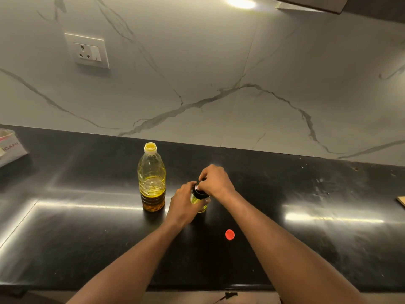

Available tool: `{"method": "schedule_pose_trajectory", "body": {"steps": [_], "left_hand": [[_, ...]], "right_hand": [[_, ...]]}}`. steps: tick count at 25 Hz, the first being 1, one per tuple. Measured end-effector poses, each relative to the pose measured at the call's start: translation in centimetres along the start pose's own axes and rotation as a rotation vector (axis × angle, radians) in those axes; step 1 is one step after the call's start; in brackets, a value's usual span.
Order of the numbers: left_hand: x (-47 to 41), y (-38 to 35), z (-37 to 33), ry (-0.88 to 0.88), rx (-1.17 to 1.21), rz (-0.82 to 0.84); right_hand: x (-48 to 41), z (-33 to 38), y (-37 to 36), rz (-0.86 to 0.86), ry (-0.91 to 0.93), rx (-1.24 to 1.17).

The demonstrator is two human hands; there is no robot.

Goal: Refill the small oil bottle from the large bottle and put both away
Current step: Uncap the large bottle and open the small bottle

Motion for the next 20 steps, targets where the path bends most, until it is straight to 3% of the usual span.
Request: {"method": "schedule_pose_trajectory", "body": {"steps": [6,10,16,20], "left_hand": [[0.0,0.3,-0.2,0.002,-0.054,0.021],[0.2,0.8,-0.9,0.004,-0.046,0.065],[0.3,2.0,-5.5,-0.208,-0.098,-0.063],[0.9,-0.1,-8.0,-0.341,-0.208,-0.063]], "right_hand": [[1.0,1.4,2.1,0.003,0.088,0.033],[2.9,0.2,6.5,-0.081,0.122,-0.103],[7.0,-8.4,11.0,-0.273,0.017,-0.701],[8.0,-15.4,5.3,-0.315,-0.181,-1.079]]}}
Point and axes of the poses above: each hand's wrist, its own x-axis away from the middle knuckle, its own y-axis out of the back of the hand, z = x × y, the point moved 8 cm from there along -x, towards the middle knuckle, and after that the axes turned 6 degrees about z, right-handed, at the moved point
